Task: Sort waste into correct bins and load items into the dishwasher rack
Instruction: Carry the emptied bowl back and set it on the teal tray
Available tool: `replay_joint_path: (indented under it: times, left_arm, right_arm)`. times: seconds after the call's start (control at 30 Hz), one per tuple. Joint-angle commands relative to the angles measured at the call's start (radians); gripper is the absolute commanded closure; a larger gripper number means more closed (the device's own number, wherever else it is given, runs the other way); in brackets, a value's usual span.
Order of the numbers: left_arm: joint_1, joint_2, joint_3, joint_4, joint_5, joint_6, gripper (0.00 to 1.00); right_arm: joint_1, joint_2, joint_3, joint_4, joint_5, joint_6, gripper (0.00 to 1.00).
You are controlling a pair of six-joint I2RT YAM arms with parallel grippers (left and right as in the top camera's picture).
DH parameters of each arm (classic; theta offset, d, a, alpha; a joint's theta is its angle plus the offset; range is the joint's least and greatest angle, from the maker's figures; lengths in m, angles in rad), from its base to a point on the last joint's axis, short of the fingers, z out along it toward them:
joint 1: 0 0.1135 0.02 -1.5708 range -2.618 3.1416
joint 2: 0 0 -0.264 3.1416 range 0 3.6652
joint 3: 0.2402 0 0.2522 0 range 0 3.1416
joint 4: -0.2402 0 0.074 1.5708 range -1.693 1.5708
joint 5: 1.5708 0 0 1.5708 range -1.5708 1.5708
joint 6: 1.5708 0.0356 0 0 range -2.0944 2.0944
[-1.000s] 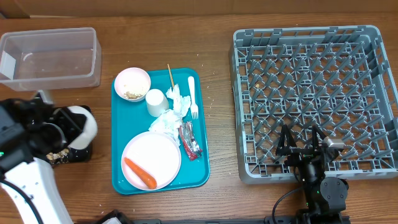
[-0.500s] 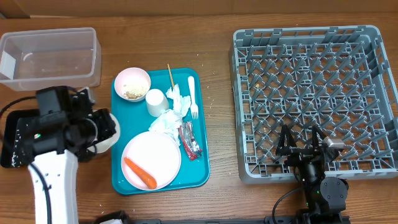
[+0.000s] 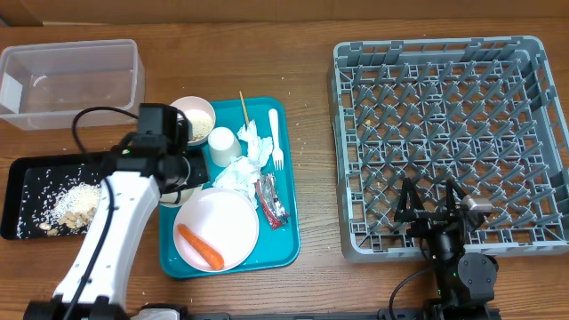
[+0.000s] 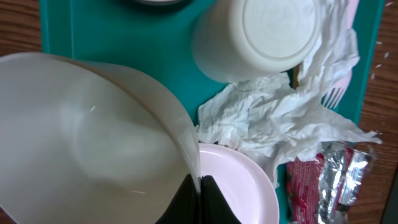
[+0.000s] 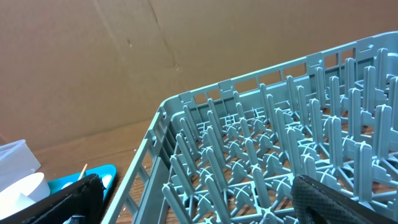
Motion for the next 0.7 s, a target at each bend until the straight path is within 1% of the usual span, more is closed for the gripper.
replay_joint_path:
  times: [0.0,0.17,0.47,0.5,0.57,0.67]
  left_arm:
    - [-0.037,0.067,-0.003,0.028,-0.078,-0.024,0.96]
    - [-0.043,0.131,-0.003,0.092,-0.08,-0.024,0.96]
    - [-0.043,0.134,-0.003,0.113,-0.093,-0.023,0.95]
    - [-0.043,0.134,-0.003,0.112,-0.093,-0.023,0.9]
    - [-0.043,0.134,-0.003,0.111,-0.09,-0.023,0.84]
    - [-0.045,0.134,-0.003,0.105,-0.09,-0.023,0.84]
  right_arm:
    - [-0.006,-0.012,-0.01,0.006,0.013,-0.003,0.0]
    - [-0.006,-0.012,-0.01,0.006,0.013,-0.003,0.0]
    - [-0.006,-0.012,-0.01,0.006,0.013,-0.003,0.0]
    - [-0.006,-0.012,-0.01,0.006,0.013,-0.003,0.0]
    - [-0.006,-0.012,-0.01,0.006,0.013,-0.003,0.0]
    - [-0.006,-0.012,-0.01,0.006,0.013,-0.003,0.0]
